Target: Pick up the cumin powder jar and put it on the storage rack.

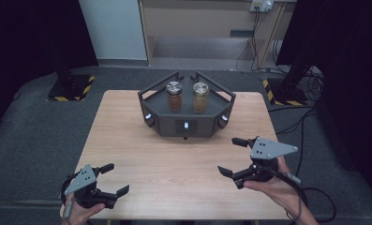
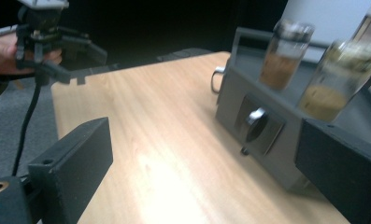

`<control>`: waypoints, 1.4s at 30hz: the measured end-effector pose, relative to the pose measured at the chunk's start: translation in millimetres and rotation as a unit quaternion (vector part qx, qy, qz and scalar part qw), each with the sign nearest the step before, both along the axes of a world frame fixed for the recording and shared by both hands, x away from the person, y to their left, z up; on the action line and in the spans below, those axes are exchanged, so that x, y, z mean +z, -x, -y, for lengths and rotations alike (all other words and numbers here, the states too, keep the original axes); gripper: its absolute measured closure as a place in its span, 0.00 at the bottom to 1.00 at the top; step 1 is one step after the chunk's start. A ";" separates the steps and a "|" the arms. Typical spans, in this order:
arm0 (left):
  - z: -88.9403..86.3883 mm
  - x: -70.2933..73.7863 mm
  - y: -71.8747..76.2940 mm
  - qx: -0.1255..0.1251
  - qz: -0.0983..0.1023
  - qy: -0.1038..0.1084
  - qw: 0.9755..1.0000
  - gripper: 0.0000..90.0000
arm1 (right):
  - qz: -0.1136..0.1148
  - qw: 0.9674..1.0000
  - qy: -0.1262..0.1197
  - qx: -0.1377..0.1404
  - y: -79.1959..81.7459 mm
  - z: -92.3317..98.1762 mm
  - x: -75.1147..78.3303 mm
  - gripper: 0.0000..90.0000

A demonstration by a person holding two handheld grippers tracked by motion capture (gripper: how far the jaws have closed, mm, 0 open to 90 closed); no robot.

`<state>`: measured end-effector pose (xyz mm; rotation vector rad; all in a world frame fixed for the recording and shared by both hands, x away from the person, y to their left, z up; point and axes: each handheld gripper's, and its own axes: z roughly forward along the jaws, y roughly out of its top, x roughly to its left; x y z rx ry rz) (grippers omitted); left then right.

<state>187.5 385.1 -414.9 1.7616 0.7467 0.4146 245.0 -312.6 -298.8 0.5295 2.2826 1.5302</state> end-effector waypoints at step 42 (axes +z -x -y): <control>3.1 -1.7 1.9 0.008 0.010 0.005 1.000 0.01 | 0.002 0.995 -0.029 -0.097 46.6 20.2 -131.7 0.06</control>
